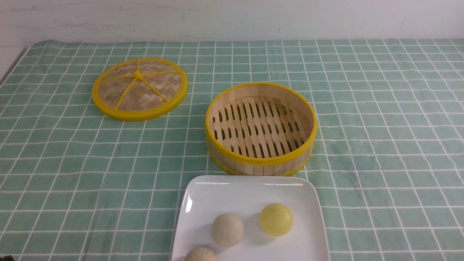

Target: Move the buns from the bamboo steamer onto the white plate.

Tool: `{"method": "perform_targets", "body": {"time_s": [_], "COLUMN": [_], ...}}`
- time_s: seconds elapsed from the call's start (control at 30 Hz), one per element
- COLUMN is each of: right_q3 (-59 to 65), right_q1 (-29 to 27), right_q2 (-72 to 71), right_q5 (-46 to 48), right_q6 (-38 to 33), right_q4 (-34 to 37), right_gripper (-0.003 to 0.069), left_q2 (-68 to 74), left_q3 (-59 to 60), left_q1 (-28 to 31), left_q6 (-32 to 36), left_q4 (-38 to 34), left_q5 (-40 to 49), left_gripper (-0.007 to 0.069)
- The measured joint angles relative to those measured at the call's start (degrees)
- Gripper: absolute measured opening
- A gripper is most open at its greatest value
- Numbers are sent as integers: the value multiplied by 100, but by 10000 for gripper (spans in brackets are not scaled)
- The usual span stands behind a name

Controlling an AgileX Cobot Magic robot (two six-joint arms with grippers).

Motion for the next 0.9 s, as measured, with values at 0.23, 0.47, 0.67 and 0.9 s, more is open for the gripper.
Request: {"method": "perform_targets", "body": {"time_s": [0.23,0.47,0.67,0.9], "right_q3": [0,0,0,0], "right_q1": [0,0,0,0], "right_q2": [0,0,0,0], "right_q5": [0,0,0,0], "right_q6": [0,0,0,0], "right_q4": [0,0,0,0], "right_gripper": [165,175,185,198], "left_q2": [0,0,0,0], "left_q3": [0,0,0,0], "left_q1": [0,0,0,0], "left_q6": [0,0,0,0], "left_q4": [0,0,0,0], "left_q5": [0,0,0,0], "left_gripper": [95,97,102,109]}}
